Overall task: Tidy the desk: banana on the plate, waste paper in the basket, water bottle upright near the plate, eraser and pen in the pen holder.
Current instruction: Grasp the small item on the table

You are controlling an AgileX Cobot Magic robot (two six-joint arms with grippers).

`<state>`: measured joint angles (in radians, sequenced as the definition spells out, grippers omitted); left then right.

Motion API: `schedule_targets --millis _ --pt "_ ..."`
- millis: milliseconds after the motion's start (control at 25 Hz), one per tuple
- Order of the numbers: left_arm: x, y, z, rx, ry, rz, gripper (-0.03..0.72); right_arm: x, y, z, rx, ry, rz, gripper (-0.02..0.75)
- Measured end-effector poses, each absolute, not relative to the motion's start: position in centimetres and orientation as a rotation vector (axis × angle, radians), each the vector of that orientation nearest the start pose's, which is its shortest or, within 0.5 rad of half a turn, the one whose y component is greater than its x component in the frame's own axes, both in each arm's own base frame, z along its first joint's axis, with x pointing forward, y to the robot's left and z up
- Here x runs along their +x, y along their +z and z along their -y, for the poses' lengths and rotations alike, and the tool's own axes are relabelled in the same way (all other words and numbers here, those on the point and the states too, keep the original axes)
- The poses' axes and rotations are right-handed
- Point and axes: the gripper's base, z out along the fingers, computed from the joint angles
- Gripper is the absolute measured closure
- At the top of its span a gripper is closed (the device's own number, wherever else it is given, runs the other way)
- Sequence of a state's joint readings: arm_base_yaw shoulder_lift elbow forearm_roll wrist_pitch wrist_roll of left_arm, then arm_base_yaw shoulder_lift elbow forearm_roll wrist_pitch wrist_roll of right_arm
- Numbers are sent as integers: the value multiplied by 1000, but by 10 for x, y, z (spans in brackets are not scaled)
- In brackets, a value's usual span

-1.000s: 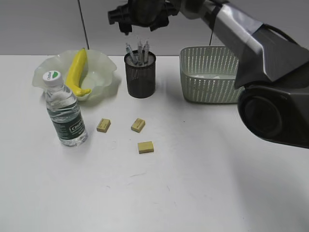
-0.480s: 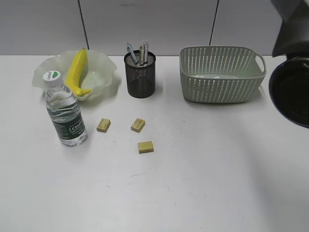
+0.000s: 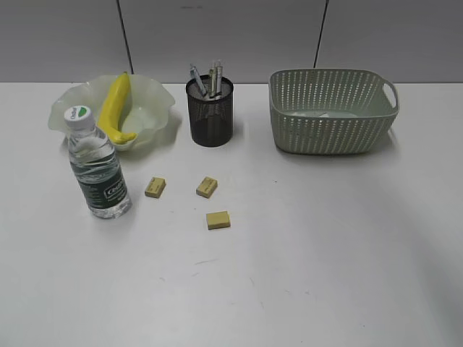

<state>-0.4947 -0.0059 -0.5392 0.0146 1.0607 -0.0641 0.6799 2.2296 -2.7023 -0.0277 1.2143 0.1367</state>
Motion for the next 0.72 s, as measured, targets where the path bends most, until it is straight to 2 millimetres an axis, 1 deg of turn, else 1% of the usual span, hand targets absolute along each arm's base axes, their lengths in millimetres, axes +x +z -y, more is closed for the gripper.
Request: schedule_targets --millis 40,160,200,280,320,400,440,520,560,600,720 --pt "-9 288 -6 430 -340 -1969 304 370 417 -295 -612 386 -2197 176" --pt "-9 288 -6 430 -340 -1969 304 355 423 -279 -640 312 -2244 176" --pt "-9 288 -6 430 -340 -1969 304 350 419 -274 -651 279 -2274 176" --pt "-9 288 -6 430 -340 -1969 304 334 422 -257 -663 225 -2306 176" --pt "-9 288 -6 430 -340 -1969 304 327 417 -251 -677 197 -2337 176" --pt "-9 288 -6 430 -340 -1969 304 307 415 -234 -693 165 -2377 176" --pt "-9 288 -6 430 -340 -1969 304 296 411 -225 -704 148 -2404 176" --pt "-9 288 -6 430 -340 -1969 304 276 397 -208 -732 113 -2468 176" --pt "-9 288 -6 430 -340 -1969 304 264 394 -197 -738 97 -2482 176" --pt "-9 288 -6 430 -340 -1969 304 253 385 -188 -752 70 -2513 176" --pt "-9 288 -6 430 -340 -1969 304 216 368 -156 -774 20 -2558 176"
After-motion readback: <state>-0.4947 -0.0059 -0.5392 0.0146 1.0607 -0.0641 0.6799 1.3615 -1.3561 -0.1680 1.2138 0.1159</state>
